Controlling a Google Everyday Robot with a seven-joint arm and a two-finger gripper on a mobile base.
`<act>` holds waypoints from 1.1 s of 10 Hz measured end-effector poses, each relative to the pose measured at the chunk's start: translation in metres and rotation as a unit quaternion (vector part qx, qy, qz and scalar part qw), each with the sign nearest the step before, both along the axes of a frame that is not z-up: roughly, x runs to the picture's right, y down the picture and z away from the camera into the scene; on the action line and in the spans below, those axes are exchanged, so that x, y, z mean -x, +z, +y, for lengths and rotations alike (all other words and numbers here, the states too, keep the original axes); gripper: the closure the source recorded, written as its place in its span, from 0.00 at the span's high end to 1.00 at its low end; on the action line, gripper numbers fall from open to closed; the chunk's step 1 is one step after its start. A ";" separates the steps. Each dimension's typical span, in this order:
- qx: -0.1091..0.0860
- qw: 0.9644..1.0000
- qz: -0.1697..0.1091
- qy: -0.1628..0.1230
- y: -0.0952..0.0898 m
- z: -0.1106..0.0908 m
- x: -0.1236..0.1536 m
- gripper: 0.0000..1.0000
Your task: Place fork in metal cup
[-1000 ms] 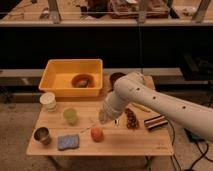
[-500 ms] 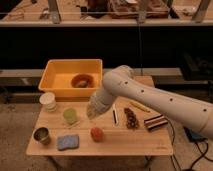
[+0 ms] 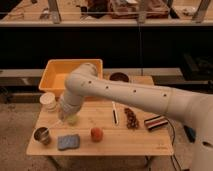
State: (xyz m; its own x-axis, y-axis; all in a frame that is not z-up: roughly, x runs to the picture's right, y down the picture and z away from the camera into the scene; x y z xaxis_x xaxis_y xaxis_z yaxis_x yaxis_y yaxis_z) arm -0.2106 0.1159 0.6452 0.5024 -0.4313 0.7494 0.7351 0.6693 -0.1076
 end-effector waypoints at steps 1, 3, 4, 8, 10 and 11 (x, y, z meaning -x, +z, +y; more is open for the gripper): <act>-0.005 1.000 -0.010 -0.016 -0.003 0.003 0.028 0.20; -0.010 0.998 -0.029 -0.048 -0.009 0.011 0.070 0.20; -0.011 0.997 -0.035 -0.064 -0.011 0.017 0.083 0.20; -0.006 0.995 -0.032 -0.098 0.002 0.044 0.094 0.20; -0.001 0.994 -0.027 -0.106 0.013 0.052 0.095 0.20; 0.001 0.994 -0.026 -0.109 0.018 0.053 0.096 0.20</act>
